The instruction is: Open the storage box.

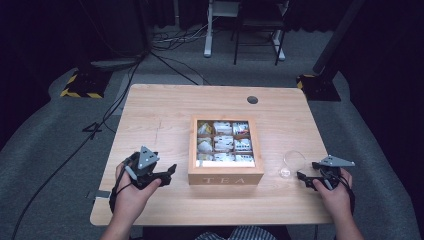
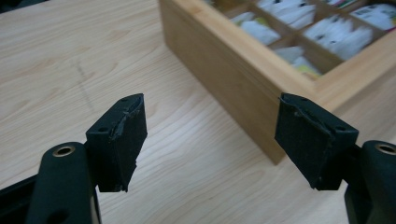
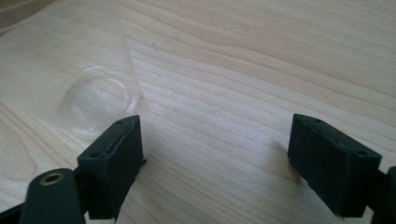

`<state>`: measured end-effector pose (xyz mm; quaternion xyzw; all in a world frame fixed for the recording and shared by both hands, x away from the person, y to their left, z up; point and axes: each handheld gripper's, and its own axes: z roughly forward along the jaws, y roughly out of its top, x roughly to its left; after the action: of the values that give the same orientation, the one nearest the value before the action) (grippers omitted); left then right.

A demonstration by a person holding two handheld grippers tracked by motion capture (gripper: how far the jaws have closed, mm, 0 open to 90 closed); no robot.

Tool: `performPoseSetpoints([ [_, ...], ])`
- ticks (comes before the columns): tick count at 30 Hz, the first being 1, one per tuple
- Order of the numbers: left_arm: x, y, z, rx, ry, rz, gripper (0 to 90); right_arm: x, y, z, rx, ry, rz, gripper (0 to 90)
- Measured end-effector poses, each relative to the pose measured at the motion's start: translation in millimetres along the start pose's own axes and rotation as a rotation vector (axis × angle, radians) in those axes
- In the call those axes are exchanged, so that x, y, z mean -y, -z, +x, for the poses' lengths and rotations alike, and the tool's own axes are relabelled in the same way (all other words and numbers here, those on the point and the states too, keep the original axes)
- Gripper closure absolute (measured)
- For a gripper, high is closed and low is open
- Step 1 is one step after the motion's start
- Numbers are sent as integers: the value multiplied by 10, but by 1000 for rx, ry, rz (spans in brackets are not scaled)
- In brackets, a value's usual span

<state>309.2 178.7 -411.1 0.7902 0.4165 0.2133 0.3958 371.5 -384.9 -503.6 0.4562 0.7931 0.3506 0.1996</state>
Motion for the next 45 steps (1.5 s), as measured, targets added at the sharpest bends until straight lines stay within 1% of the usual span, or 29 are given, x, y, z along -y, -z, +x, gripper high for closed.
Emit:
performPoseSetpoints([
  [2,-27,-8,-89,24,-16,-10,253,0,0,0,0,-1,0,183],
  [3,-47,-14,-141,39,-34,-14,252,0,-1,1,0,-1,0,183],
  [4,-57,-19,-170,47,-42,-17,252,0,-1,-1,-1,3,-1,183],
  [5,-57,-19,-170,47,-42,-17,252,0,0,1,0,0,0,183],
  [6,-75,-33,-241,62,-53,-20,251,0,-1,0,0,1,-1,183],
  [7,-75,-33,-241,62,-53,-20,252,0,-1,0,0,1,-1,183],
  [9,-78,-60,-296,61,-64,-21,253,0,-1,-1,-1,2,-1,183],
  [10,-78,-60,-296,61,-64,-21,253,0,-1,-1,-1,2,-1,183],
  [11,-58,-111,-340,69,-55,-35,253,0,-1,-1,-1,1,-1,183],
  [15,-28,-196,-395,92,-51,-34,252,0,0,-1,0,1,0,183],
  [16,-21,-223,-415,96,-51,-29,254,0,0,0,0,0,0,183],
  [17,-7,-263,-441,88,-52,-18,258,0,0,0,0,0,0,183],
  [19,4,-290,-454,82,-53,-15,258,0,0,0,0,0,0,183],
  [21,40,-352,-481,87,-42,1,264,0,-1,0,0,0,0,183],
  [22,40,-352,-481,87,-42,1,269,0,-1,0,0,0,0,183],
  [24,80,-419,-490,83,-54,31,273,0,-1,0,0,0,-1,183],
  [26,91,-437,-493,83,-59,40,277,0,0,0,0,0,0,183],
  [28,106,-458,-492,80,-67,55,303,0,-1,-1,0,2,-1,183],
  [29,118,-470,-478,86,-77,71,348,0,0,0,0,0,0,183],
  [30,121,-471,-472,86,-78,74,380,0,0,0,0,0,0,183],
  [32,127,-468,-463,79,-78,72,397,0,-1,0,0,1,-1,183],
  [34,129,-465,-459,79,-78,73,452,0,-1,-1,0,1,-1,183],
  [35,131,-466,-447,74,-85,76,466,0,0,0,0,1,0,183],
  [36,131,-466,-436,83,-85,78,479,0,0,0,0,1,0,183],
  [37,131,-466,-436,83,-85,78,495,0,-1,-1,0,2,-1,183],
  [38,130,-463,-429,95,-82,80,507,0,-1,-1,-1,3,-1,183],
  [45,121,-451,-411,101,-92,84,532,0,-1,-1,-1,2,-1,183],
])
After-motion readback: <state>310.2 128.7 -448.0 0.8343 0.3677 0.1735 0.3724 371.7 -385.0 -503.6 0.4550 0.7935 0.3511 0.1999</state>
